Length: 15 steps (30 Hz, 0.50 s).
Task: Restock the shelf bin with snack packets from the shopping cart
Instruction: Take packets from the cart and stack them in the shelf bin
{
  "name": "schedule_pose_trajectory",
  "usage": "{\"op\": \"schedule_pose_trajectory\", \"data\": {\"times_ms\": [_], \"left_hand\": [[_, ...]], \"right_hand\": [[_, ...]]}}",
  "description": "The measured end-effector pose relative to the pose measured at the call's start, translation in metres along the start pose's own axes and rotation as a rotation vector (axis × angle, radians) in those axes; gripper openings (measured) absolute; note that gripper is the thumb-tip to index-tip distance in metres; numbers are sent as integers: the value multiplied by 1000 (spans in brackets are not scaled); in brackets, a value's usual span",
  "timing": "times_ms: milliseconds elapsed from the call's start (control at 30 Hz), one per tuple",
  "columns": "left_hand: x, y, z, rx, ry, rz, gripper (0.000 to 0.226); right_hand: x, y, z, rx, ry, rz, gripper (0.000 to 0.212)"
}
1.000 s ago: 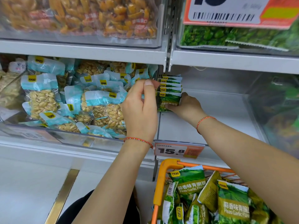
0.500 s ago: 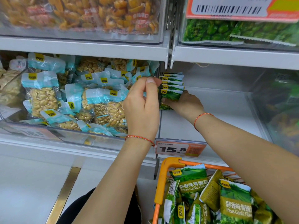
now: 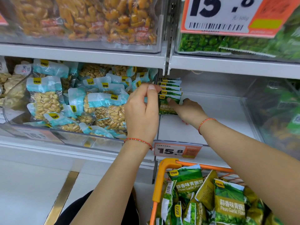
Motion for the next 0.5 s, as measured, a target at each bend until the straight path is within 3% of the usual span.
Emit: {"op": "schedule_pose_trajectory", "data": {"times_ms": [133,267,333,400,500], "left_hand": [[14,-13,-13,-36,110,90,24],[41,-22,-38,-136,254,181,28],[61,-20,-59,-323,339,213,27],[76,-19,-87,-644,347,251,28],[79,-29,-135,-1071,478,572,28]], "right_hand": [[0,-34,-22,-25,-44,5,64],[0,-87,-64,118,-202,74,46],[7,-112,-92,229,-269,179,26],[17,-131,-121,308,-318,284,11],[32,-149,-156,345,-374,364,6]]}}
Point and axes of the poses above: each hand's wrist, its own z-axis towards the middle knuckle, its own y-axis out of the palm, x = y × z, the point moved 7 cm from there along z, towards the middle knuckle, and after that the axes turned 15 degrees about x, right-handed, at the moved point
